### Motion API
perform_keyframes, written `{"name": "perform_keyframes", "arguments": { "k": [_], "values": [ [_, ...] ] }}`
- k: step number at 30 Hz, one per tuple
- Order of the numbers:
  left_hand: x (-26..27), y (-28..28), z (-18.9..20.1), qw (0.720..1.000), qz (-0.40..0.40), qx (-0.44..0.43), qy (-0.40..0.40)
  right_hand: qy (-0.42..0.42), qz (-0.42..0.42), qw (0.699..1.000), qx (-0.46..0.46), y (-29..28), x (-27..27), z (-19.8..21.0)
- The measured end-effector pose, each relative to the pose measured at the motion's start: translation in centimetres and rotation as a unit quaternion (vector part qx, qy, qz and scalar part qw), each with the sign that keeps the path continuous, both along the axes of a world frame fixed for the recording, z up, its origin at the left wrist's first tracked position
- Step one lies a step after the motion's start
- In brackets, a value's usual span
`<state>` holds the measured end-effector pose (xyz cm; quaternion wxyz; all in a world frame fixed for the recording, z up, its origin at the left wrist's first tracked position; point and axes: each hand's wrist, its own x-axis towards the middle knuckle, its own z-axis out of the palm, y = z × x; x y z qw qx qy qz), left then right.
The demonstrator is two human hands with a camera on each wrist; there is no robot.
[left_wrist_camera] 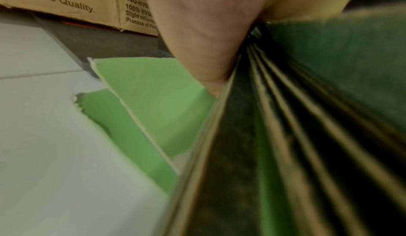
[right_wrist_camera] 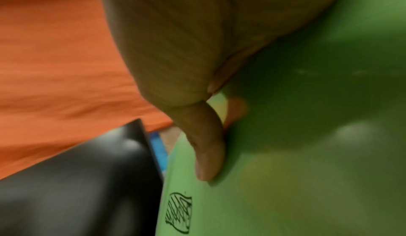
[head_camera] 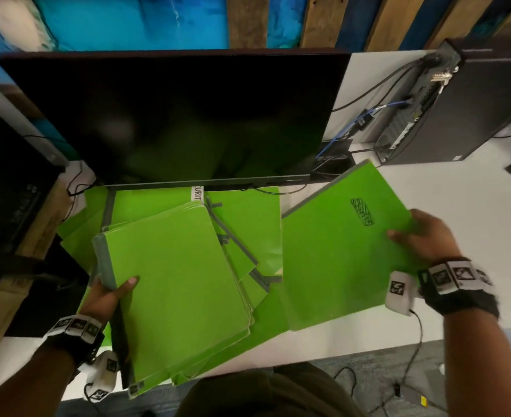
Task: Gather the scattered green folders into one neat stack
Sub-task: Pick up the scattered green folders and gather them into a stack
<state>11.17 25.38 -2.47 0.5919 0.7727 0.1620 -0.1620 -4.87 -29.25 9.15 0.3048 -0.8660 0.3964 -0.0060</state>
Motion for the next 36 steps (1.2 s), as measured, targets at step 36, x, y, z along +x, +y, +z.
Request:
{"name": "perform_keyframes", "arguments": {
  "k": [36],
  "values": [
    [0.9, 4.2, -2.3, 0.996, -0.054, -0.001, 0.064, -0.039, 0.349, 0.930, 0.111, 22.3, 21.0, -4.4]
  ]
}}
